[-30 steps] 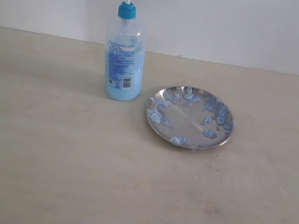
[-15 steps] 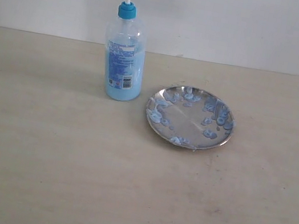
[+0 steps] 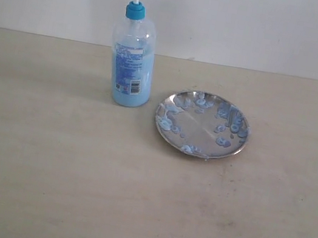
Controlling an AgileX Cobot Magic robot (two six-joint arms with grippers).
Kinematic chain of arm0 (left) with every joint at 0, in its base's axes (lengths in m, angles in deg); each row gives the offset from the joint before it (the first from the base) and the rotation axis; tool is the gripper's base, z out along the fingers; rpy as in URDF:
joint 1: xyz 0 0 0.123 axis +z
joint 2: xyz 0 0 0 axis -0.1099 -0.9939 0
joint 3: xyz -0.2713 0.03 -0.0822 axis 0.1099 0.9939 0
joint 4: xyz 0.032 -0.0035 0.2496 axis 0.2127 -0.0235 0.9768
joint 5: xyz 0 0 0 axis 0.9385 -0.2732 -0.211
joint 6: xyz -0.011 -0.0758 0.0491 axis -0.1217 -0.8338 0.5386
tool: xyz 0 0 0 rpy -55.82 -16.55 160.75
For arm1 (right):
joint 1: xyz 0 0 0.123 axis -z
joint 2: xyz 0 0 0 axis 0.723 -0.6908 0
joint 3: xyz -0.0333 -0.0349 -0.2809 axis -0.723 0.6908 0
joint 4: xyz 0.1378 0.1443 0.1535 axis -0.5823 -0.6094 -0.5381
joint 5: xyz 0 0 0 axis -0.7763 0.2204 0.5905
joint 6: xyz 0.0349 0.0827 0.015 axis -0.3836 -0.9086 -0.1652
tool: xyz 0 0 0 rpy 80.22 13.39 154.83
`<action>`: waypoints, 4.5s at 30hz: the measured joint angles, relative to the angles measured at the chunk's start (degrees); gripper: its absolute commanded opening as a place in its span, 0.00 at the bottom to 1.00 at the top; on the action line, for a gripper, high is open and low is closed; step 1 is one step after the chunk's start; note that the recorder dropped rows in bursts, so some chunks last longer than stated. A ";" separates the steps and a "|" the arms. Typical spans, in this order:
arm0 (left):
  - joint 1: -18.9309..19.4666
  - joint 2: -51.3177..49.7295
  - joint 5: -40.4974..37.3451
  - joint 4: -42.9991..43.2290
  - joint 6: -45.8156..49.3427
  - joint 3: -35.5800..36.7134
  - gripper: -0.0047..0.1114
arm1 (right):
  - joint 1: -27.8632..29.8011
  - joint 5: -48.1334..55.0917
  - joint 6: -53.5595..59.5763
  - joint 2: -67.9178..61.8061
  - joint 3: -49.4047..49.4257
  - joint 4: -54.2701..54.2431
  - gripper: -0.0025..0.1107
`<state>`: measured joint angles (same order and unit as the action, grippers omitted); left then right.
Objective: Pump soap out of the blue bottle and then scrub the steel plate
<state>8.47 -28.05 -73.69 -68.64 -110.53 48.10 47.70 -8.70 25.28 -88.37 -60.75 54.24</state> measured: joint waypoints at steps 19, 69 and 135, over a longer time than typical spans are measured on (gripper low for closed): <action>0.00 0.00 0.00 0.00 0.00 0.00 0.08 | 2.03 -3.97 13.61 0.02 0.30 -17.54 0.02; 1.20 3.36 -4.91 -24.55 31.94 -0.02 0.08 | 2.52 -2.75 9.83 0.02 0.30 -15.92 0.02; 3.21 3.36 -4.81 -20.28 32.86 -0.02 0.08 | 2.52 -2.37 9.83 0.02 0.30 -15.92 0.02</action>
<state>11.68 -24.68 -78.51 -88.92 -77.66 48.08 50.22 -11.07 35.11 -88.35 -60.45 38.31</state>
